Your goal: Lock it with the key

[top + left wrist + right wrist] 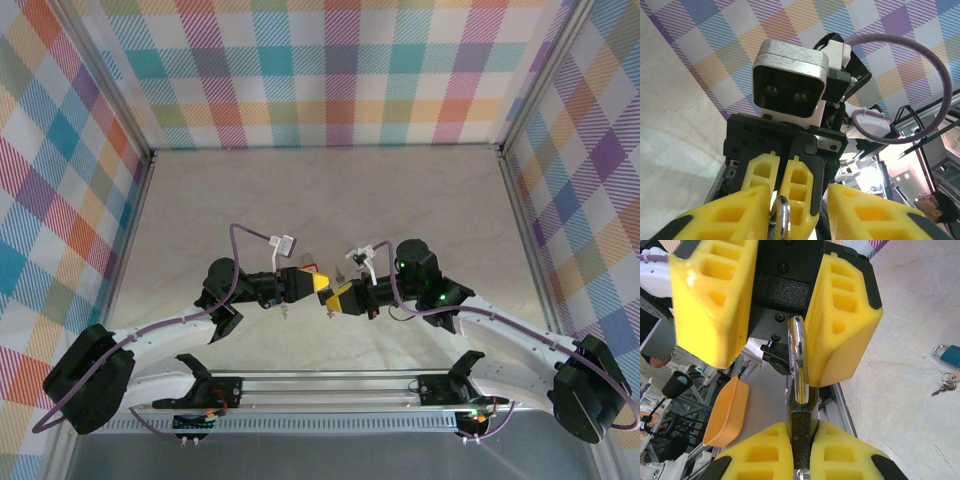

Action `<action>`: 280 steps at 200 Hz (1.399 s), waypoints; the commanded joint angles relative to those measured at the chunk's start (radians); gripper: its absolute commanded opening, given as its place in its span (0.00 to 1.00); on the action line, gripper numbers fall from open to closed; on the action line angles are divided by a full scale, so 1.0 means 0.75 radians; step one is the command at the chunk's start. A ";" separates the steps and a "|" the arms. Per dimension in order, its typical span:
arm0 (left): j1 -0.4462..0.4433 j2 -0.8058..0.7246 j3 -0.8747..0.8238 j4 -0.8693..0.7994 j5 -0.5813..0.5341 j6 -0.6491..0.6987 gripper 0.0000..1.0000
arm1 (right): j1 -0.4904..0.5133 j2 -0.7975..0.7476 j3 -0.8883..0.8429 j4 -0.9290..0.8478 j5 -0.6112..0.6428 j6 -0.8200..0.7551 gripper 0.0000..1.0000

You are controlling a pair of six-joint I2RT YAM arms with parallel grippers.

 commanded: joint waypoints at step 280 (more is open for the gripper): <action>-0.021 -0.198 0.112 -0.544 -0.035 0.382 0.00 | -0.019 0.007 0.006 0.100 -0.151 0.044 0.00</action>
